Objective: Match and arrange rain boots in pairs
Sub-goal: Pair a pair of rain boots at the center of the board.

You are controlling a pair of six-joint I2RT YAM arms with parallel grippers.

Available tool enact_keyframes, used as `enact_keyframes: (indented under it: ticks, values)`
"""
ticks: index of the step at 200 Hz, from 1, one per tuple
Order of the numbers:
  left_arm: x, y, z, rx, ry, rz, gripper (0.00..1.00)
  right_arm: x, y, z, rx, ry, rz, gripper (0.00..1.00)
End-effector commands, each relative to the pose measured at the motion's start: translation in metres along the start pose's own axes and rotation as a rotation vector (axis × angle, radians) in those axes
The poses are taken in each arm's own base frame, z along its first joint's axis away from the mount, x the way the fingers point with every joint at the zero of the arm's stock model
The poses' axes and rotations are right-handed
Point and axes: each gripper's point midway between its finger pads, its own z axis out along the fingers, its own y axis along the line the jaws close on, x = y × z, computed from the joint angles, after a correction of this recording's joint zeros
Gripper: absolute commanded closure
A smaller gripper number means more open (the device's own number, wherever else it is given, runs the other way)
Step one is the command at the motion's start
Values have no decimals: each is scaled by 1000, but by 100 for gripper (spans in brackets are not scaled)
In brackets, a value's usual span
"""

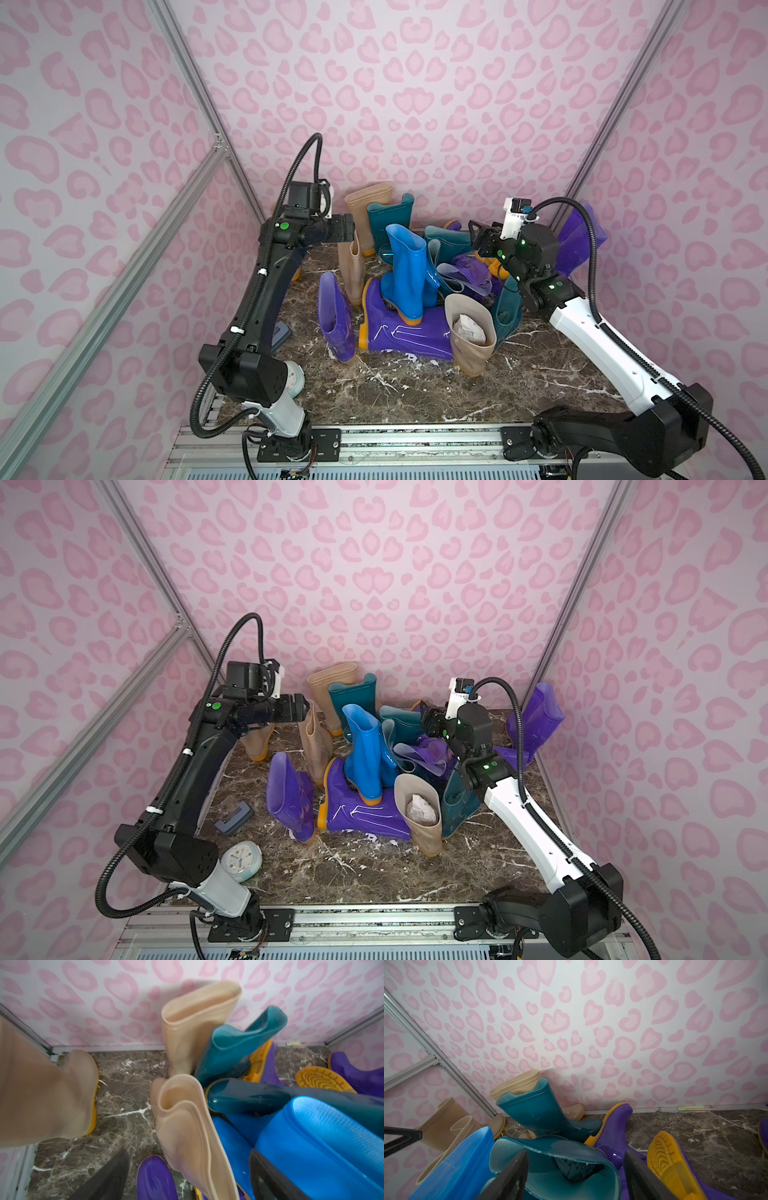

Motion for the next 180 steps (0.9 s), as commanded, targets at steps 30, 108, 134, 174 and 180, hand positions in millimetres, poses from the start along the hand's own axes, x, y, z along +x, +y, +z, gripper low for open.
enact_keyframes:
  ticks: [30,108,134,174,180]
  values:
    - [40,-7,50,-98,146,55,11,-3,2,-6,-16,-26,-26,23]
    - [19,43,59,-326,116,136,98,-9,-12,-10,43,-64,-54,23]
    - [-3,67,54,-402,57,203,98,-18,-13,-11,34,-81,-45,24]
    - [-35,83,51,-504,-87,363,98,-21,-15,-8,19,-94,-26,25]
    - [-38,86,52,-507,-94,365,98,-20,-15,-6,18,-88,-28,25]
